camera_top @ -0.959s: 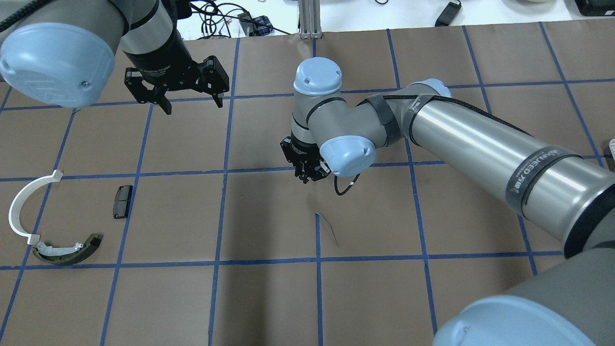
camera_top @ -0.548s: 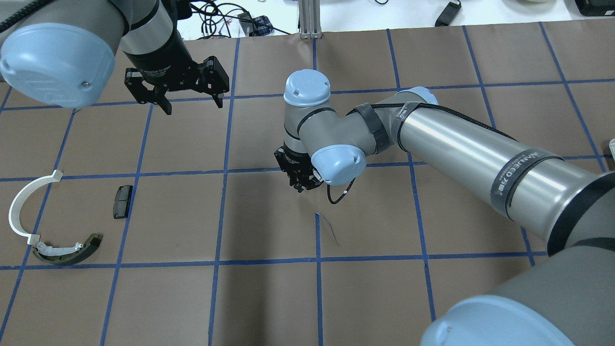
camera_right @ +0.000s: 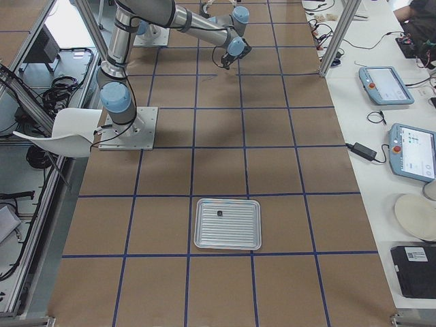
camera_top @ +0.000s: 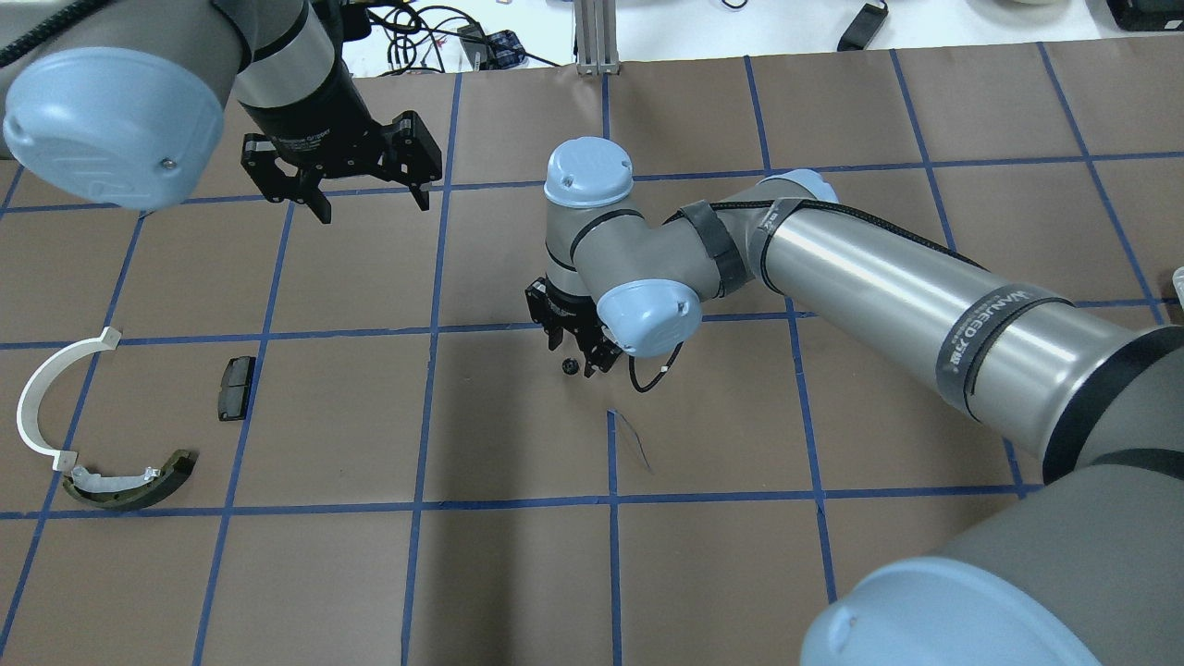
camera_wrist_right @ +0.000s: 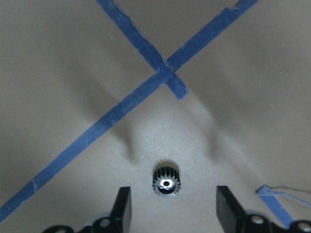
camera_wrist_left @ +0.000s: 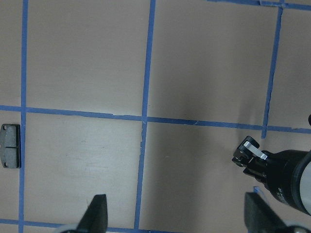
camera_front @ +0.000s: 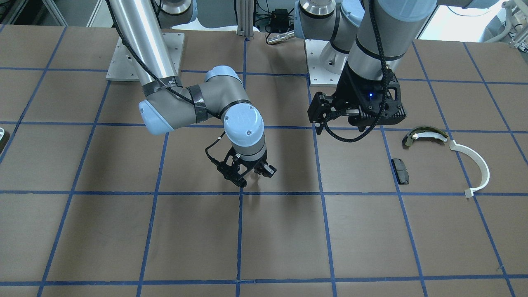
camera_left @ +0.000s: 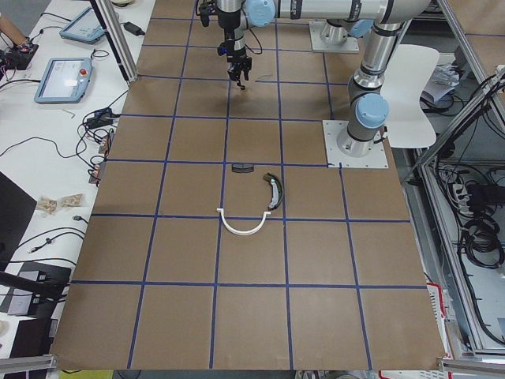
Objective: Place bearing gear from tray to pile
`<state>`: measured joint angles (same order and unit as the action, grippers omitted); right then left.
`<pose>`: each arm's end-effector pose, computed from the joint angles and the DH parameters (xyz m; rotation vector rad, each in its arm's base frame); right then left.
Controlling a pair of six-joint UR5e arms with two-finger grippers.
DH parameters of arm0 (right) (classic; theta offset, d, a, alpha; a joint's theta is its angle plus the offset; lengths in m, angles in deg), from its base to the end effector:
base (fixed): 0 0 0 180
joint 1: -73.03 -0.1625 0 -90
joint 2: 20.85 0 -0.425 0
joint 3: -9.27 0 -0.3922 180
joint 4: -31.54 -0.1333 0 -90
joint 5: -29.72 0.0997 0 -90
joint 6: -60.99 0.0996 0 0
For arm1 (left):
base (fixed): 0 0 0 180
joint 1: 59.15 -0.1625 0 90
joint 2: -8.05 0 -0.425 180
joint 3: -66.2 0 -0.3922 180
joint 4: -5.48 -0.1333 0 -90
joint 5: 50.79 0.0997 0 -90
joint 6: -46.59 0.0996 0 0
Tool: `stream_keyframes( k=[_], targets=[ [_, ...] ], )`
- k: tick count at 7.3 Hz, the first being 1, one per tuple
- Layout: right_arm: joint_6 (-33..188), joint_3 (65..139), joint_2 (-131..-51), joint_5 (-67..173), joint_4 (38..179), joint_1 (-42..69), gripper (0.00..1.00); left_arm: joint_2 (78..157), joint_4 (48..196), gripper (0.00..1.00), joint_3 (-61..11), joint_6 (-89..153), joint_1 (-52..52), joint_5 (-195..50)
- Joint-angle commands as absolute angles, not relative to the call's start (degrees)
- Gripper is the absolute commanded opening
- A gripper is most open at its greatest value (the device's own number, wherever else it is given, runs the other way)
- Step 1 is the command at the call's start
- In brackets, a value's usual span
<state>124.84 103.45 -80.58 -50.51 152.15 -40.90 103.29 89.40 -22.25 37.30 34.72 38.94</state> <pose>0.3931 -0.5154 0.2031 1.0509 2.8681 0.2548 -0.1695 -0.5237 0.4651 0.1479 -3.1280 0.0640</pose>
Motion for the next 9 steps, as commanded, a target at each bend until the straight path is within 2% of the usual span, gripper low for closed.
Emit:
stream_keyframes(
  k=[1, 3, 6, 9],
  targets=[
    [122.97, 103.23, -84.46, -51.05, 151.95, -38.35, 1.00, 103.85, 89.33, 1.00, -22.66, 37.27, 34.81, 39.03],
    [107.30, 103.23, -91.13, -51.23, 146.20, -27.24, 1.00, 104.99, 89.24, 1.00, -23.27, 36.04, 35.33, 38.42],
    [82.24, 103.23, -96.25, -52.10, 135.89, -10.26, 1.00, 109.89, 87.33, 1.00, -25.47, 35.69, 40.23, 38.33],
    [58.67, 103.23, -97.67, -60.45, 132.53, 3.72, 1.00, 117.36, 74.43, 1.00, -29.94, 28.69, 45.24, 38.15]
  ],
)
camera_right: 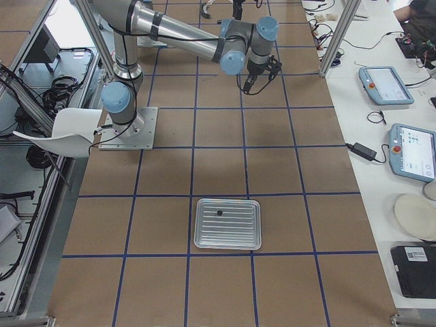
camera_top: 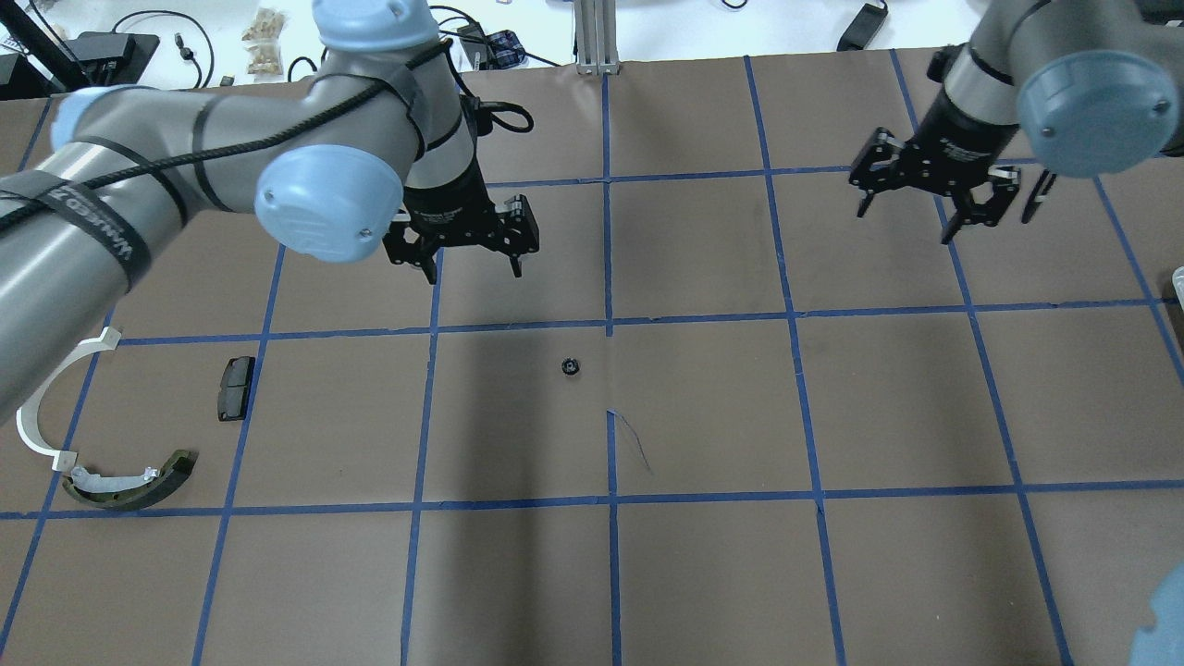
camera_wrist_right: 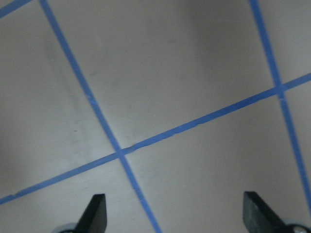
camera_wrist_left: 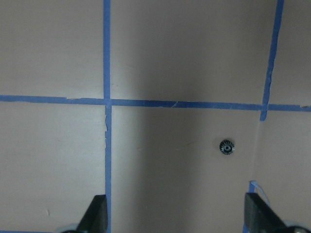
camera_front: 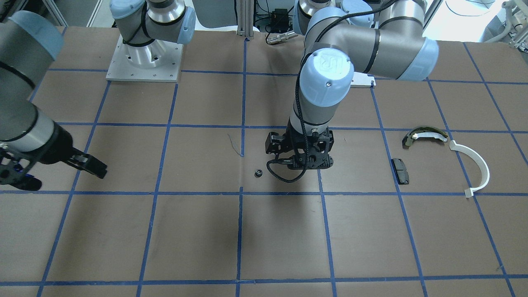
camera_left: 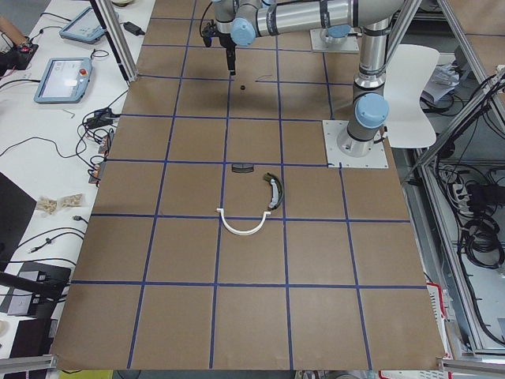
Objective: Place bearing gear from tray to pile
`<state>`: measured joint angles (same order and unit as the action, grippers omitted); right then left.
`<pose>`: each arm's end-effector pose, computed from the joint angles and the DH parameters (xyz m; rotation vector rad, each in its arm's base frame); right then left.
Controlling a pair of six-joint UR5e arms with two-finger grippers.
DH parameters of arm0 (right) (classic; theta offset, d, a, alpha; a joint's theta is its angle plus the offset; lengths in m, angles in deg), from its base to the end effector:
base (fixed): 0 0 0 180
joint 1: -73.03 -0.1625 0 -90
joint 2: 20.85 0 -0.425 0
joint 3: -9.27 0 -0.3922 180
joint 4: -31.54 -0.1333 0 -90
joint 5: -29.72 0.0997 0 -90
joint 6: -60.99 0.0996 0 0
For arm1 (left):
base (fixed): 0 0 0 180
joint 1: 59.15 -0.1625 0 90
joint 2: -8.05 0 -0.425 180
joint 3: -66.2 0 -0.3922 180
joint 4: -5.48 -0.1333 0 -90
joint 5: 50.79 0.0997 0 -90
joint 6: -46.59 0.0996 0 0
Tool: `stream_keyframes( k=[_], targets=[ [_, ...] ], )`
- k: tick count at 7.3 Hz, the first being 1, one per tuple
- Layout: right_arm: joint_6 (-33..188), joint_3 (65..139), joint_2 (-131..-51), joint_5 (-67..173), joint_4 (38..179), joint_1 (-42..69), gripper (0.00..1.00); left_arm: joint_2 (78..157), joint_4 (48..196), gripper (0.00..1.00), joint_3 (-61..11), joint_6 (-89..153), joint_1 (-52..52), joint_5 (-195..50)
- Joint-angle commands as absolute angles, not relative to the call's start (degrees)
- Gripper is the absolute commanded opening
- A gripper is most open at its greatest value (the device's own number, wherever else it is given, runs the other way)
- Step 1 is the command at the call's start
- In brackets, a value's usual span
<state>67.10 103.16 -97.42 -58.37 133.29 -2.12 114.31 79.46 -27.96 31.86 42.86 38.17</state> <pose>-0.0122 -0.5789 0.3504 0.5659 3.0454 0.1463 -0.2525 -0.5375 0.3267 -0.0756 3.1381 0.1239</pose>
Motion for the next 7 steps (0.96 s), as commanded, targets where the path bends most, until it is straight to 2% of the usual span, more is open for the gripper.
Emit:
stream_keyframes(
  k=[1, 4, 7],
  targets=[
    [50.79, 103.14, -97.84, -61.85, 132.35, 8.29, 1.00, 120.17, 69.69, 1.00, -31.17, 27.09, 46.57, 38.15],
    [27.56, 103.14, -97.50, -66.52, 133.05, 22.35, 1.00, 125.90, 65.43, 1.00, -31.80, 23.91, 49.31, 38.77],
    [19.09, 102.35, -90.49, -66.34, 140.30, 32.40, 1.00, 126.62, 61.66, 1.00, -35.21, 24.26, 50.45, 38.50]
  ],
)
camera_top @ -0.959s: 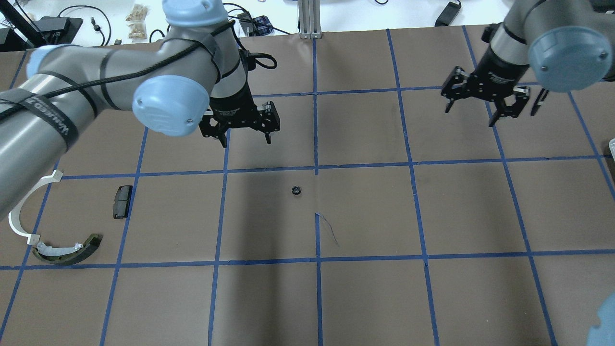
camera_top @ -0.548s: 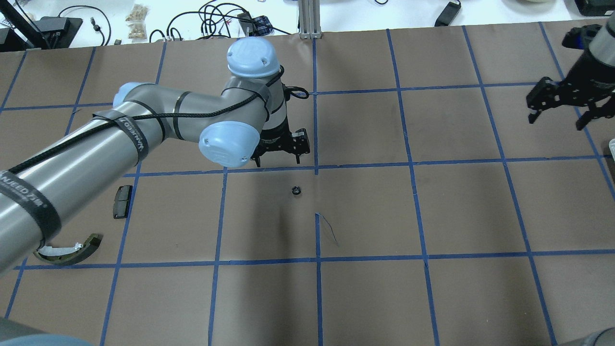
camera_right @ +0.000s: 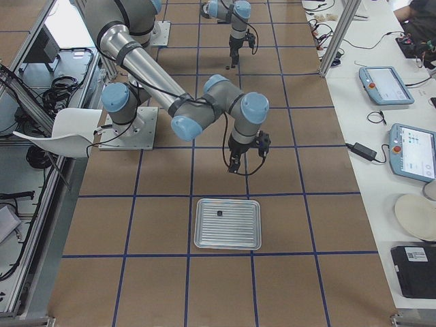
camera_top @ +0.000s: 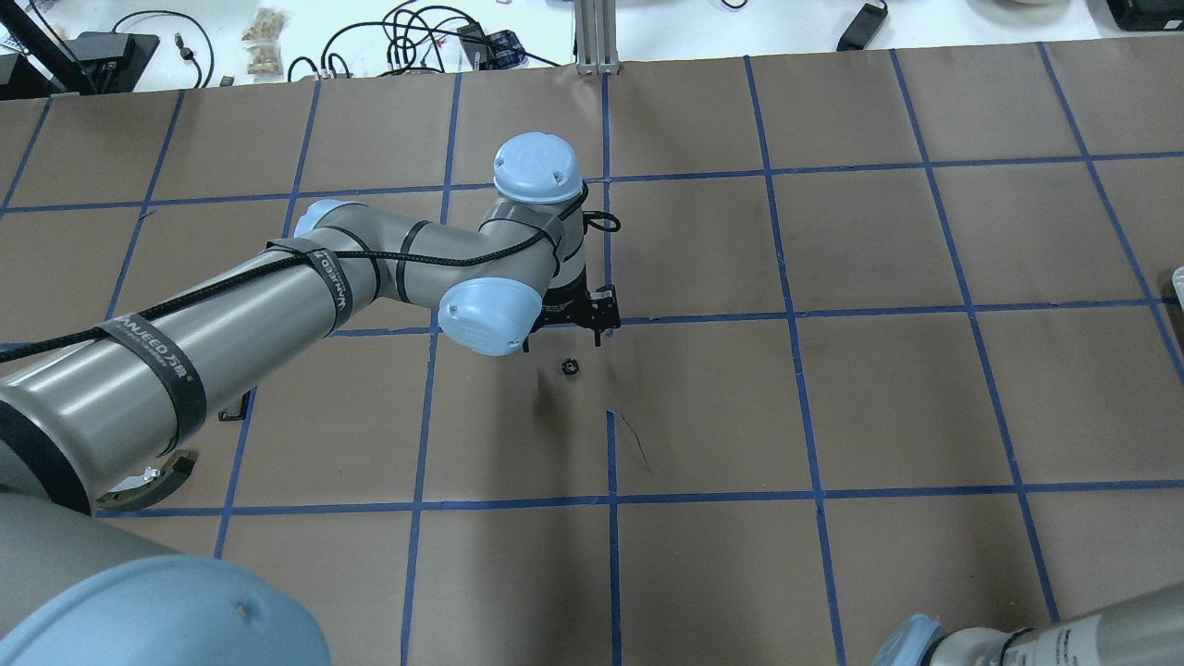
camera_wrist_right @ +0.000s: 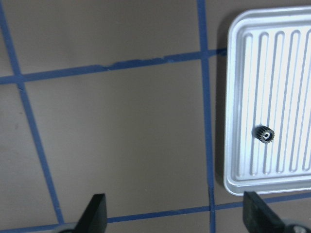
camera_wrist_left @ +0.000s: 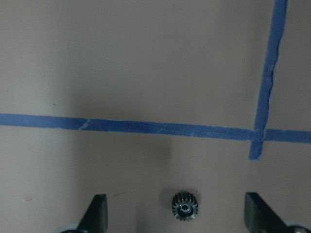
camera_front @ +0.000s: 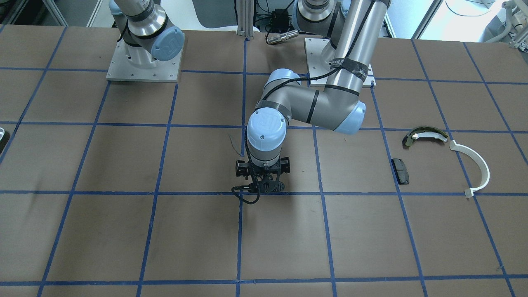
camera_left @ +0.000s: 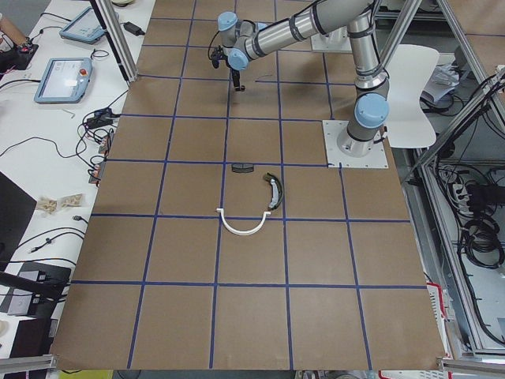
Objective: Place bearing gear from tray to pile
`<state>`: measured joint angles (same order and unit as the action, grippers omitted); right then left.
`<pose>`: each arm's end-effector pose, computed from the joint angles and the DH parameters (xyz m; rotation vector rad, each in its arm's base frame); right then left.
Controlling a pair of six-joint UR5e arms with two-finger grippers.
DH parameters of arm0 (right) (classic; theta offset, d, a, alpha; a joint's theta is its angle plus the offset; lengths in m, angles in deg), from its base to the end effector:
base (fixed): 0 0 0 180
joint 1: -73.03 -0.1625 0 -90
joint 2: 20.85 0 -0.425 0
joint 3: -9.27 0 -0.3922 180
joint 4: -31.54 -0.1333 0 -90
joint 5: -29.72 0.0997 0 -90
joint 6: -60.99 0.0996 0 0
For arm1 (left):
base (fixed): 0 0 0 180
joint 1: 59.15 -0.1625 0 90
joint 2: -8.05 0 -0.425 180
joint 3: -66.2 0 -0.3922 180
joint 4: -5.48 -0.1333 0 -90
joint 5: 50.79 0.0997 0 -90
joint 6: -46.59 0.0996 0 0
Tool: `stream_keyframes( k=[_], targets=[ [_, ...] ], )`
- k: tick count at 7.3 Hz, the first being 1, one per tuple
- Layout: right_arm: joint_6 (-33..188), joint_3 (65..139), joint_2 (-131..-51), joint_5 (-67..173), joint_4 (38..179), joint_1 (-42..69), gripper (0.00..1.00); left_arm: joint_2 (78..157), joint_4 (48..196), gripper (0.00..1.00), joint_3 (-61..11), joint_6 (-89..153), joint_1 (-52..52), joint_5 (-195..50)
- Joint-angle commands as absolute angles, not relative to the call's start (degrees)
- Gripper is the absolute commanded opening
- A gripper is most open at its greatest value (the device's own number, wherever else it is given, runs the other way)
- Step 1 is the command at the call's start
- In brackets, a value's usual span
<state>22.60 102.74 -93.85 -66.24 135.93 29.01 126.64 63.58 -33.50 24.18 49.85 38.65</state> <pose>-0.3319 -0.4917 0.3227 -0.1983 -3.1209 -0.2324 -0.3220 -0.5228 0.1826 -0.0933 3.1054 0.1676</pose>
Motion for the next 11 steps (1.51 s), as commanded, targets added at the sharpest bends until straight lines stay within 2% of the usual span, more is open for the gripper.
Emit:
stream_keyframes(
  k=[1, 2, 3, 4, 5, 6, 7, 11],
  targets=[
    [18.20, 102.35, -87.42, -66.17, 142.96, 33.64, 1.00, 127.05, 57.56, 1.00, -36.53, 24.00, 50.45, 38.42],
    [18.10, 102.26, -84.34, -66.17, 146.64, 34.09, 1.00, 126.97, 55.51, 0.97, -37.94, 23.56, 50.62, 38.42],
    [17.93, 102.35, -82.22, -66.17, 149.98, 34.18, 0.99, 126.88, 55.41, 0.86, -38.74, 23.56, 50.71, 38.50],
    [18.01, 102.52, -81.51, -66.08, 150.45, 34.79, 0.93, 126.44, 55.49, 0.60, -38.74, 23.73, 50.80, 38.68],
    [17.84, 102.61, -80.89, -66.08, 150.54, 35.14, 0.81, 126.53, 55.49, 0.11, -38.75, 23.82, 50.80, 38.94],
    [17.93, 102.61, -80.53, -66.25, 150.54, 35.23, 0.72, 126.44, 55.49, 0.00, -38.75, 23.91, 50.72, 38.86],
    [17.93, 102.70, -80.36, -66.52, 150.54, 35.32, 0.67, 126.53, 55.49, 0.00, -38.75, 23.91, 50.71, 38.94],
    [18.10, 102.61, -78.51, -66.43, 150.63, 35.85, 0.67, 121.72, 57.15, 0.00, -37.69, 24.44, 50.45, 39.21]
  ],
)
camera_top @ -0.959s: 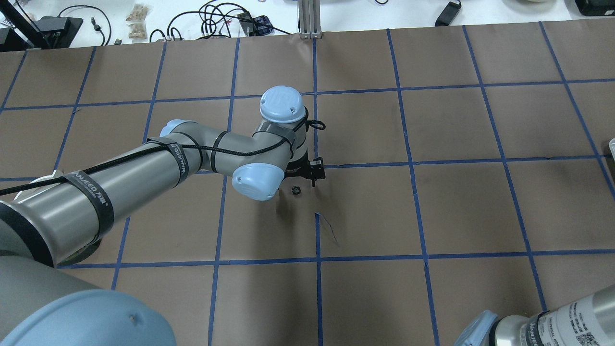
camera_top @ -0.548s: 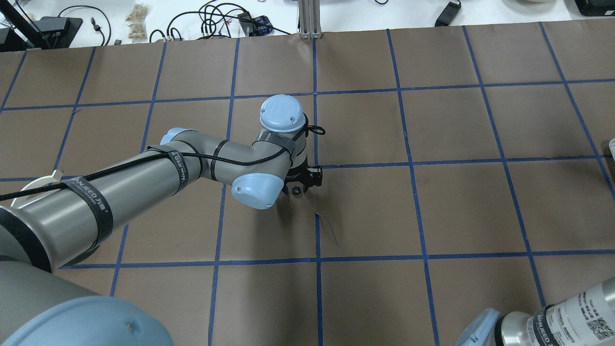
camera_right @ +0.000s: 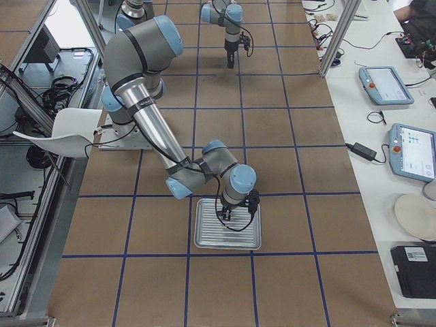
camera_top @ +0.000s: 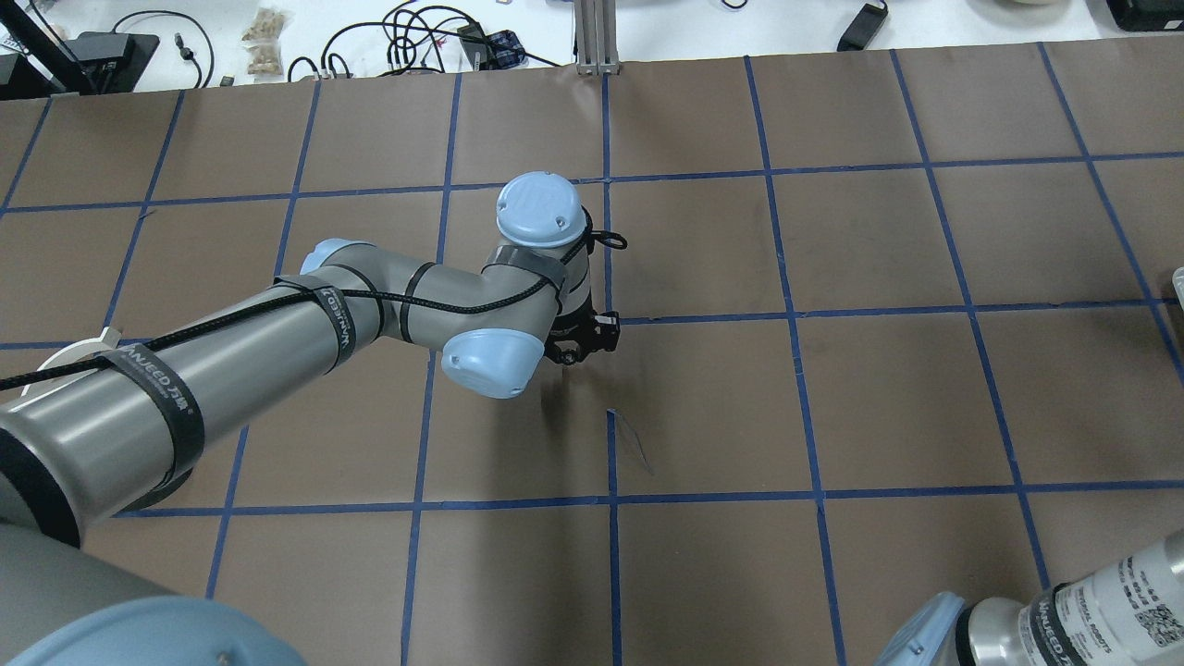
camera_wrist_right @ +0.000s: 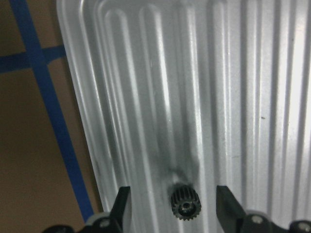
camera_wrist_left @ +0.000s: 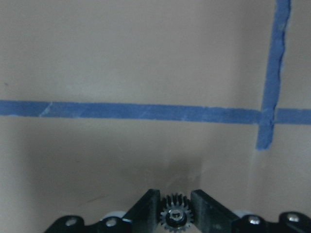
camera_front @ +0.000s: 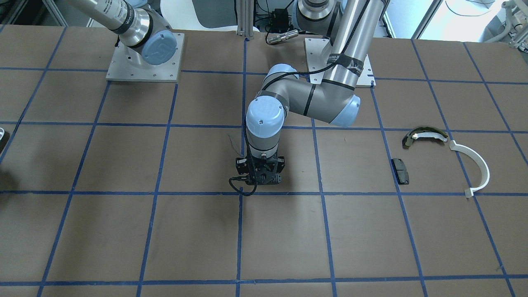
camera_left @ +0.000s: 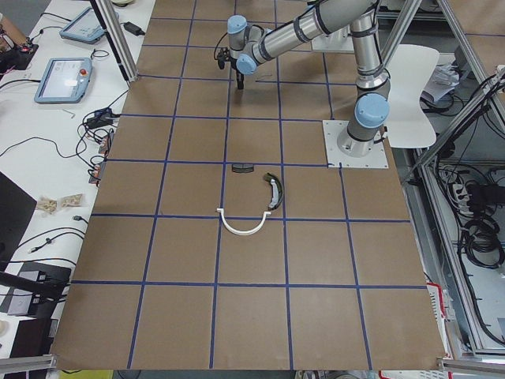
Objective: Place bearing gear from tray to pile
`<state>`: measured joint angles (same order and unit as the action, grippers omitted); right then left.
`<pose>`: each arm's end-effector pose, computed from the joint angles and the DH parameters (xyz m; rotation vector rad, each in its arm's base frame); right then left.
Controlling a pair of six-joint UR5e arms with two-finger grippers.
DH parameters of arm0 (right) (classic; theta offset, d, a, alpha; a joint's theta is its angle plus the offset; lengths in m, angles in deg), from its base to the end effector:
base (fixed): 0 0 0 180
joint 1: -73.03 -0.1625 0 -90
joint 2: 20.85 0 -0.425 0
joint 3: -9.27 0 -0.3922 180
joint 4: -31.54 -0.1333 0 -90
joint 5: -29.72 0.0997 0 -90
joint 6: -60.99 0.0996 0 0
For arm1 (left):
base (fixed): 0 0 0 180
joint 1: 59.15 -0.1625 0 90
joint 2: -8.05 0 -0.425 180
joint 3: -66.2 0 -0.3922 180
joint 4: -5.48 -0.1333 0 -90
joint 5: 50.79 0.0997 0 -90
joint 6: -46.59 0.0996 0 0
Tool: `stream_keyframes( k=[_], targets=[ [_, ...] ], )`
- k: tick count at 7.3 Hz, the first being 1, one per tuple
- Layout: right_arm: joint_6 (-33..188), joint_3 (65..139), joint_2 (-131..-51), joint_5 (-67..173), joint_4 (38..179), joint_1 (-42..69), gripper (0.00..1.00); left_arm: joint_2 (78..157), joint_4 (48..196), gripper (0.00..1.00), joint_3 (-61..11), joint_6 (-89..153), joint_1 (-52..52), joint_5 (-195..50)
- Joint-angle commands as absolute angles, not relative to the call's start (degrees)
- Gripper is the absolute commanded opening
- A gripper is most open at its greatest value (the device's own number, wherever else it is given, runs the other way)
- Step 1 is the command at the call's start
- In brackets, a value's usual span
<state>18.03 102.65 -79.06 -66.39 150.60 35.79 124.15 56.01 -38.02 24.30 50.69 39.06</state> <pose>-0.4298 -0.4808 0.1888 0.2581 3.1145 0.2356 -0.3239 -0.5042 0.1893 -0.0671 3.1379 0.0232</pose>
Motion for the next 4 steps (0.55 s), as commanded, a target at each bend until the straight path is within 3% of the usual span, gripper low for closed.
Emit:
stream_keyframes(
  k=[1, 4],
  targets=[
    [18.01, 102.61, -78.51, -67.65, 150.63, 35.85, 0.66, 120.21, 60.29, 0.00, -36.99, 24.52, 48.10, 40.95],
    [17.75, 102.61, -78.51, -70.56, 150.54, 35.85, 0.61, 115.37, 74.01, 0.00, -34.45, 35.21, 31.44, 43.42]
  ],
)
